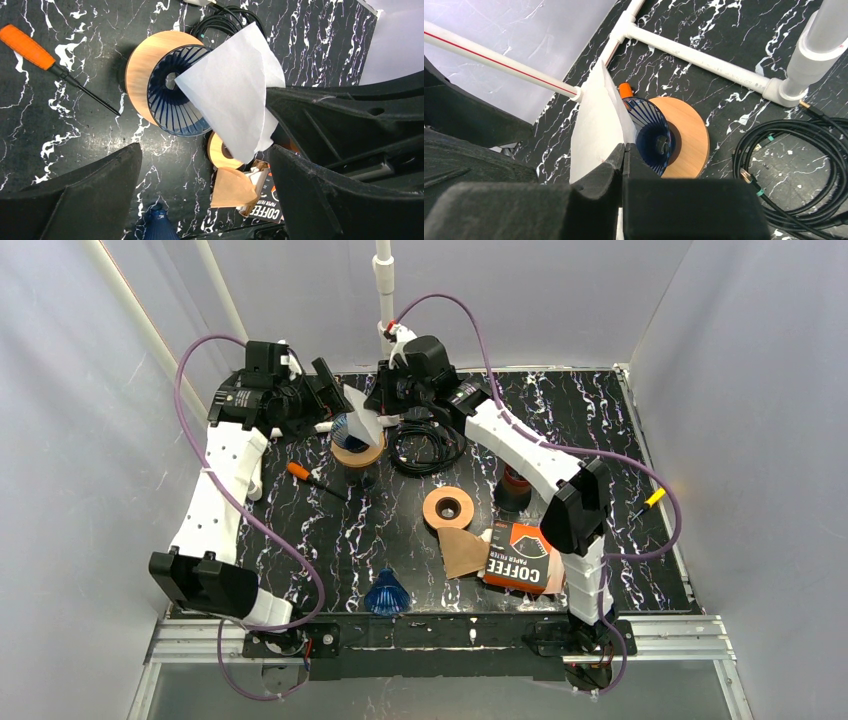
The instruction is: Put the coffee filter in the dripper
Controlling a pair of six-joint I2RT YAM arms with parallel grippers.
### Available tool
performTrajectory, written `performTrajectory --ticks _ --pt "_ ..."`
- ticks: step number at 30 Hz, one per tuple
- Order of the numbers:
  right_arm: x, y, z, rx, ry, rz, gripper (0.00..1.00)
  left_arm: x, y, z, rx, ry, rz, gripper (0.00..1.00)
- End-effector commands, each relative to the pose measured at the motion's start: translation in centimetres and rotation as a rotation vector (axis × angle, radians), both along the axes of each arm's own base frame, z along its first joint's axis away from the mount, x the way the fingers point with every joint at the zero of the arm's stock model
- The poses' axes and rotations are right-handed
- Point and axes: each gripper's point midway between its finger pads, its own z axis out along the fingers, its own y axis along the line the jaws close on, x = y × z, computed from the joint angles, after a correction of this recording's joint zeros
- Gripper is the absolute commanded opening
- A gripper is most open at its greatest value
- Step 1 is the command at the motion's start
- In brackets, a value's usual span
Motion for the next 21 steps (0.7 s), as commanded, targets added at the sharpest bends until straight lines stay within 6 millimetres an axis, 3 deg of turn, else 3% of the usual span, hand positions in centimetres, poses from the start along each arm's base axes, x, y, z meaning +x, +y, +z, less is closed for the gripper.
performTrajectory --ticks 1,8,21 --pt "0.1 0.9 1.5 0.053 0.021 -0.019 0.08 0.5 -0.5 -0.1 -0.051 0.029 0.023 0.97" --pt "0.2 1.1 1.1 0.058 0.059 -0.036 0.06 1.3 -2.1 0.2 -0.133 0.035 -0.011 0.94" --pt "0.0 1.2 2.1 0.065 0.048 -0.033 0.05 1.2 -1.2 -2.5 -0.063 0.118 0.009 0.74"
